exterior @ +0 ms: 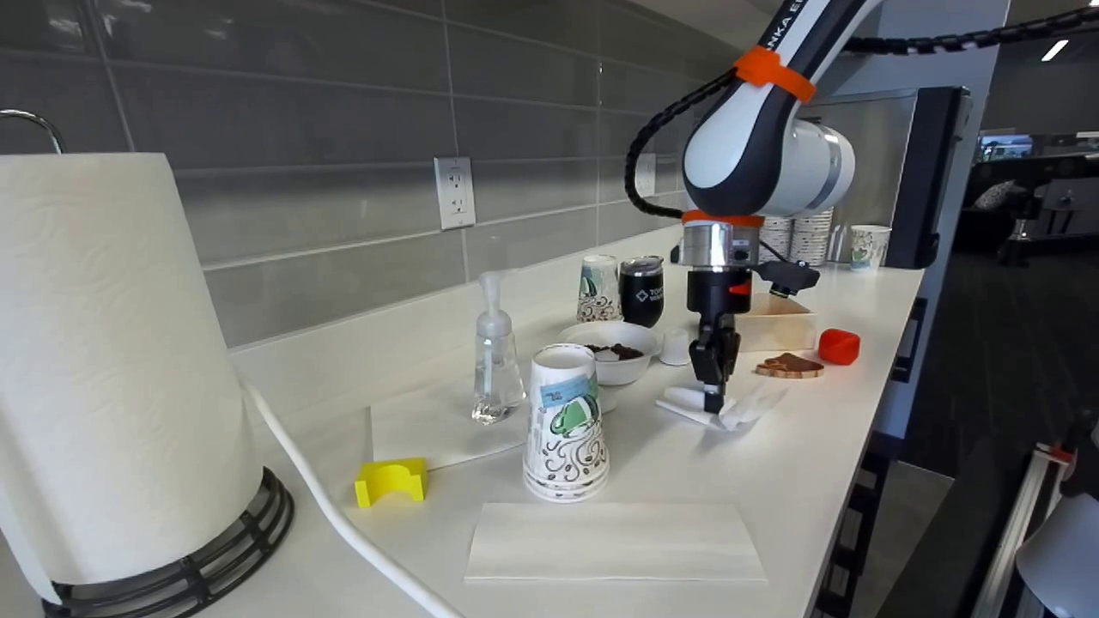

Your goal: Use the tissue to wipe the table

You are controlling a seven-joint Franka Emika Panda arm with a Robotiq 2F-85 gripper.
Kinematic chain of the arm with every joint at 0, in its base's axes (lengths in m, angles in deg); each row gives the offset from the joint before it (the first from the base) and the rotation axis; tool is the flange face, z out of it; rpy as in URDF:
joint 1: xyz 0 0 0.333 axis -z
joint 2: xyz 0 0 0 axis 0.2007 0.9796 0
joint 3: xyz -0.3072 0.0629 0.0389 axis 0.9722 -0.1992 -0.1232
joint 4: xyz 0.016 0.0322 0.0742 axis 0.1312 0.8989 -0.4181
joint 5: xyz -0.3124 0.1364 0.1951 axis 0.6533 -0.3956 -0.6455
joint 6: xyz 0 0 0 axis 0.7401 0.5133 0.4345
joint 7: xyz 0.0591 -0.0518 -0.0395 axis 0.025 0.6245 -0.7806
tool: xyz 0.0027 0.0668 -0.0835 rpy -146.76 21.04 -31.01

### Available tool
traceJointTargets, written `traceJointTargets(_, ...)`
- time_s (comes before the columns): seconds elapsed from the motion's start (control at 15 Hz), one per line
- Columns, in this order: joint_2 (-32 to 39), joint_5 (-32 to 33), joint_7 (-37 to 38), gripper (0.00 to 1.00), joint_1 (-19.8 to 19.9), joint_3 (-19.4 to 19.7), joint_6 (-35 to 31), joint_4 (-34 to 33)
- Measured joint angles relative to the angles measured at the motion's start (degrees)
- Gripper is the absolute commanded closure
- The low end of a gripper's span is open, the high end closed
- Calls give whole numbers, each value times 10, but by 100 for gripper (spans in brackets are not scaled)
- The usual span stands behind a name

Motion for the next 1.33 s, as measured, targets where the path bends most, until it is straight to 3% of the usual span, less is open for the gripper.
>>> traceJointTargets(0.4,0,-29,-49,100,-49,-43,11,-1)
traceJointTargets(0.67,-4,-8,-34,100,-55,-53,63,-1)
traceJointTargets(0.93,-7,51,41,100,-42,-51,110,-2)
traceJointTargets(1.33,-10,106,98,100,5,-17,80,0)
